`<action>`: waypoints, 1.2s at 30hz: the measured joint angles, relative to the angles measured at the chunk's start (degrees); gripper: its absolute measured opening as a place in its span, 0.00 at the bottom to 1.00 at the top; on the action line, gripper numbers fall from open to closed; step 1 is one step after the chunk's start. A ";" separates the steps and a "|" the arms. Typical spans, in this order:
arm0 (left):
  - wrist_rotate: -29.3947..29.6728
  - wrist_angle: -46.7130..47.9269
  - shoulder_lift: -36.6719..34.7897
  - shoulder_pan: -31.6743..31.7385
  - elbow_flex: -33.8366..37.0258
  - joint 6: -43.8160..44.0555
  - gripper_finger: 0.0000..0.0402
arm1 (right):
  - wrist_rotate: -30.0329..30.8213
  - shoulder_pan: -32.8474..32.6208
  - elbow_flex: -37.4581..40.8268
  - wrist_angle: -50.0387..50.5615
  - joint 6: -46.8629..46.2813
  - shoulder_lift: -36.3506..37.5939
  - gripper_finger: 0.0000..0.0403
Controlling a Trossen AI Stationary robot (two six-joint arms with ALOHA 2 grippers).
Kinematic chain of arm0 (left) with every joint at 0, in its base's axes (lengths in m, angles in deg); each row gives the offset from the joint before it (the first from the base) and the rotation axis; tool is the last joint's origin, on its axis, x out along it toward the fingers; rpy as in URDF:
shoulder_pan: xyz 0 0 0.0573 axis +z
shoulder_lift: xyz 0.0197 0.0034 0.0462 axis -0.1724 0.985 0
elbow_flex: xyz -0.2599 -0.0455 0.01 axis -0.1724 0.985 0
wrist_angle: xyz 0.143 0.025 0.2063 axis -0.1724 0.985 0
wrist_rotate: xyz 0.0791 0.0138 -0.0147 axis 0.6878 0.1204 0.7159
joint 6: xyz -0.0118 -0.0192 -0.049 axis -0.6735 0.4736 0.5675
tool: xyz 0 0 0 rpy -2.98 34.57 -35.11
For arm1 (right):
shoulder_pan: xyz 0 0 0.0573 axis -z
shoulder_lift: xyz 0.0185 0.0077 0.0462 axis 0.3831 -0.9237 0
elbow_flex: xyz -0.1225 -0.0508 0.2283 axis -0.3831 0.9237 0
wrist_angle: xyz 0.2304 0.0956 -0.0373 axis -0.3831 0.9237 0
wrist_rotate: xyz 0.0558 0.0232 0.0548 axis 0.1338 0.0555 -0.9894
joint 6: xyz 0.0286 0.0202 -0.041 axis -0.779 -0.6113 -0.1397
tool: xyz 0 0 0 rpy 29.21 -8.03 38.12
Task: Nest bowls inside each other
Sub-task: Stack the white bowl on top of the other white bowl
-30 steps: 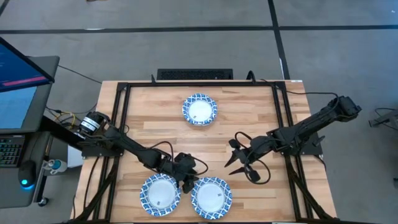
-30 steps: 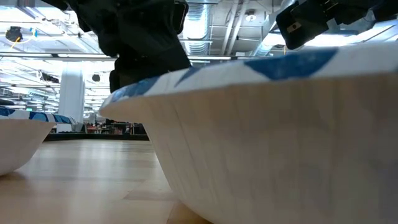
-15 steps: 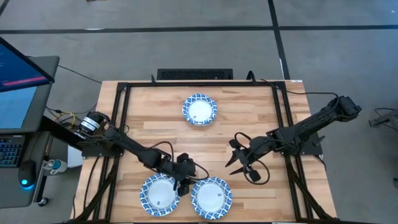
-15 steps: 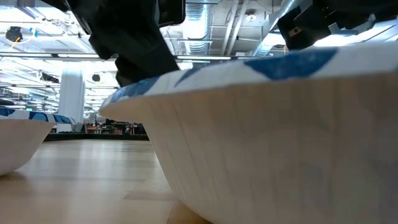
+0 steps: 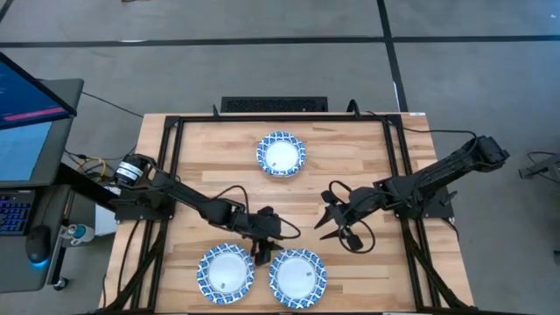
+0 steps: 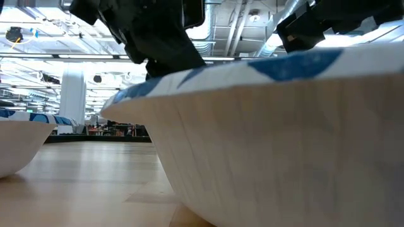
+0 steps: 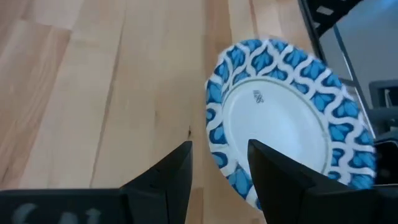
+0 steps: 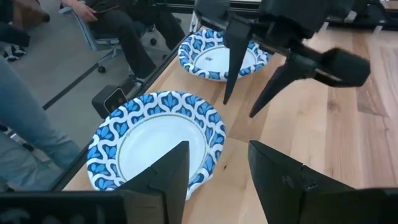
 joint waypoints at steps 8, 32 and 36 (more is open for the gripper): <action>-8.00 2.90 10.75 0.04 -7.86 0.46 0.36 | 0.01 0.43 -0.02 0.99 -0.02 0.02 0.46; -3.30 19.67 16.16 -0.15 -22.00 -4.80 0.01 | -0.15 -0.79 -0.04 3.89 -1.53 0.02 0.46; -1.64 19.58 16.16 0.58 -22.00 -3.46 0.00 | -0.51 -0.91 -0.04 3.83 -1.90 0.02 0.46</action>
